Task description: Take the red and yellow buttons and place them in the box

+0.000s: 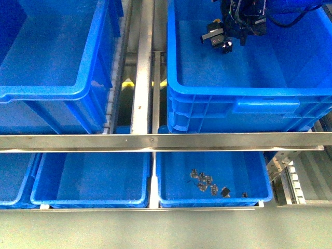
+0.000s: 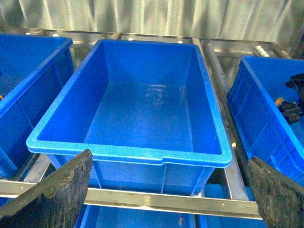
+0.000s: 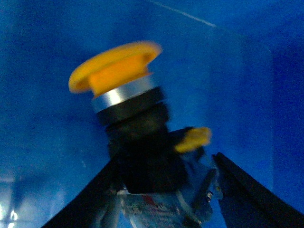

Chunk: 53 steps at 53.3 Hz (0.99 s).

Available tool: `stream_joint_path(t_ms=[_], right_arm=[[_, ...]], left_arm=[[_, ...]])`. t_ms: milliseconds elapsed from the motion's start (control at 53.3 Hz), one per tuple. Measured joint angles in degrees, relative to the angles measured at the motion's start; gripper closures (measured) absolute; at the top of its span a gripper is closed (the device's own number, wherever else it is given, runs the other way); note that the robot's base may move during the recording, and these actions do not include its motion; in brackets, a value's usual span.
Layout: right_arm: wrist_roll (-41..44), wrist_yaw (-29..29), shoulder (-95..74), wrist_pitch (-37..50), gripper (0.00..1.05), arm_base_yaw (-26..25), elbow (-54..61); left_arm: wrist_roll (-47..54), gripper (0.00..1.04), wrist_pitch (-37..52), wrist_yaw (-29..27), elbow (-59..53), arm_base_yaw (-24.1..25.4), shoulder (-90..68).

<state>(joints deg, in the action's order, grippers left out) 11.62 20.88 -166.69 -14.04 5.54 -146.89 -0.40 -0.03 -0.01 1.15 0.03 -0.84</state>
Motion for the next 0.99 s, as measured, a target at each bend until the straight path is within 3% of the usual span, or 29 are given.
stream_joint_path(t_ms=[188,450,807,994], right_arm=[[0.31,-0.85,6.67,9.09,0.05,-0.59,13.31],[2.16,-2.58,28.00,28.70,0.07,-3.26,46.71],[0.79,-8.17,54.03,40.94,0.07,-5.68,85.00],[-1.42,-10.38,71.52,40.33,0.07,-7.52,100.43]], left_arm=[[0.00,0.08,0.00,0.00,0.00,0.00,0.00],[0.00,0.08,0.02,0.00,0.00,0.00,0.00],[0.00,0.08,0.00,0.00,0.00,0.00,0.00],[0.00,0.08,0.00,0.00,0.00,0.00,0.00]])
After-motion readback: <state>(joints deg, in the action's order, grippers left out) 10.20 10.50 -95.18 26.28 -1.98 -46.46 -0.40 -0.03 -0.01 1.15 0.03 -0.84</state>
